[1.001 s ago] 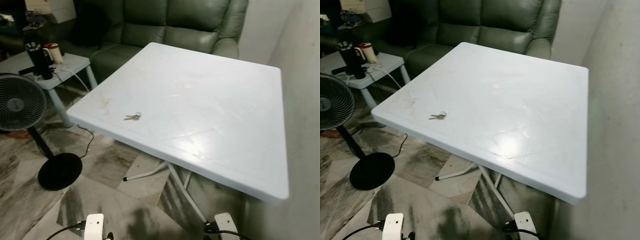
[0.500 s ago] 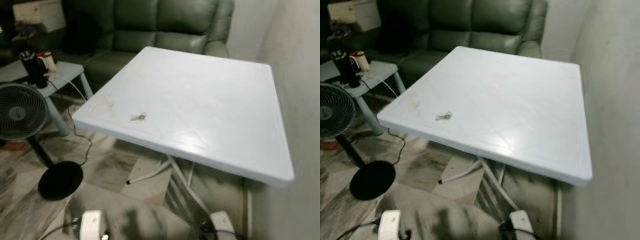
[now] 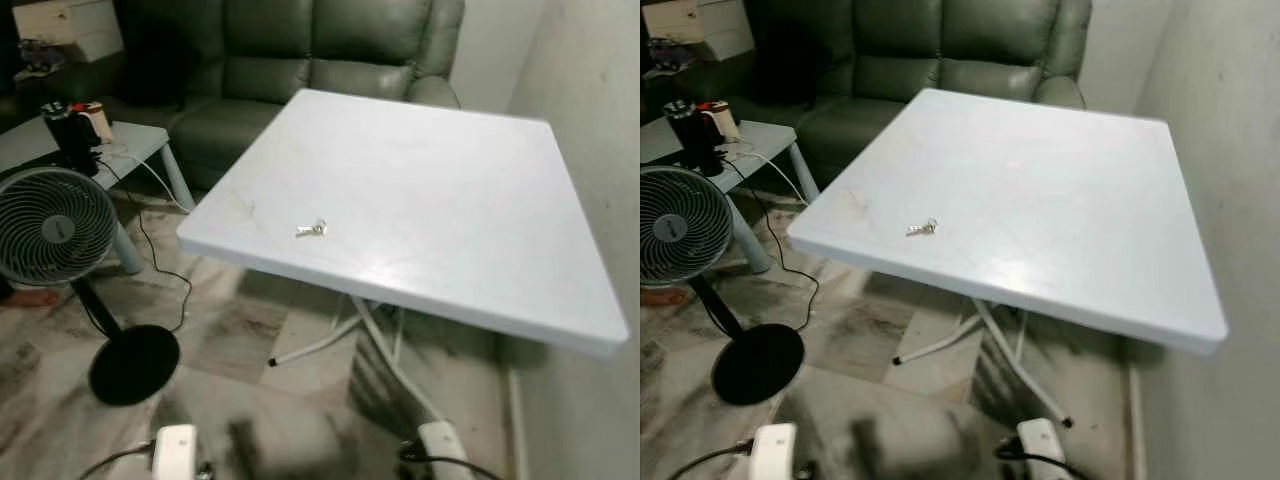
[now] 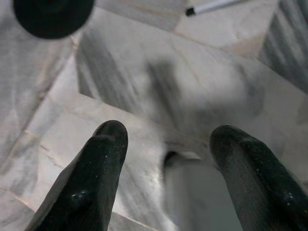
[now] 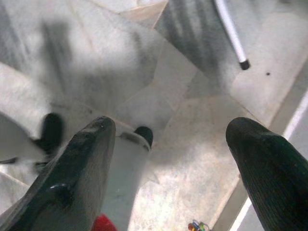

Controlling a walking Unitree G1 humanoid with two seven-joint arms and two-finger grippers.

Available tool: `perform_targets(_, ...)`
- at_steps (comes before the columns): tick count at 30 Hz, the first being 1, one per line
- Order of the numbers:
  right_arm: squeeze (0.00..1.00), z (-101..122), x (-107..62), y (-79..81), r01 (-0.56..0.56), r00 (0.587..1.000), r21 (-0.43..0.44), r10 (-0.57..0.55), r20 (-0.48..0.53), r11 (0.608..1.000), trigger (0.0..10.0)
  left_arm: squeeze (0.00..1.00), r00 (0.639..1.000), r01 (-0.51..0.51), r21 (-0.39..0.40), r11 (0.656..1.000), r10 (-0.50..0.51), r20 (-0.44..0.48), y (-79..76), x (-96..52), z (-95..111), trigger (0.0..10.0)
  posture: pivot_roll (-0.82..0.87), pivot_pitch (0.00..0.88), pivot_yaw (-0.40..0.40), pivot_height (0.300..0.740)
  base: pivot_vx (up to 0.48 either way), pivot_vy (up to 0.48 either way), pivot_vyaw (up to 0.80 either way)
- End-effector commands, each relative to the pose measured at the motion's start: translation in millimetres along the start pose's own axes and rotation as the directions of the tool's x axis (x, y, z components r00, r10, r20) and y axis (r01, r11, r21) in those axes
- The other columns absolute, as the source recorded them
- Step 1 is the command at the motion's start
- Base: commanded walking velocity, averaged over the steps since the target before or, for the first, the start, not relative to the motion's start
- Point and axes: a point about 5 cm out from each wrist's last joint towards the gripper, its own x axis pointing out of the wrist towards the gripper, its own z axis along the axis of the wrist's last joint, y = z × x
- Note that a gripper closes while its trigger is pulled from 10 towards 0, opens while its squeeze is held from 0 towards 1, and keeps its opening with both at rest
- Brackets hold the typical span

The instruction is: Hang keys on a hook

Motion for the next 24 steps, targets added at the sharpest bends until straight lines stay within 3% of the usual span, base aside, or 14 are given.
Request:
perform_targets(1, 0.0, 8.2, 3.0, 9.5, -0.025, 0.999, 0.001, 0.025, 0.025, 1.0, 10.0, 0.0, 1.0, -0.029, 0.014, 0.999, 0.029, 0.002, 13.0, -0.5, 1.1, 10.0, -0.08, 0.0, -0.006, 0.74, 0.0, 0.48, 0.0)
perform_targets(17, 0.0, 6.2, 2.9, 11.5, -0.029, 0.999, 0.012, 0.028, 0.022, 1.0, 10.0, 0.0, 0.999, -0.036, 0.014, 0.999, 0.036, -0.002, 15.2, -1.1, -0.8, 10.0, -0.08, 0.0, -0.004, 0.74, 0.0, 0.48, 0.0)
perform_targets(24, 0.0, 6.7, 2.9, 11.5, -0.028, 0.999, 0.014, 0.028, 0.025, 0.999, 10.0, 0.0, 0.999, -0.036, 0.021, 0.999, 0.035, 0.006, 15.1, -1.0, 0.2, 10.0, -0.08, 0.0, -0.003, 0.74, 0.0, 0.079, 0.0)
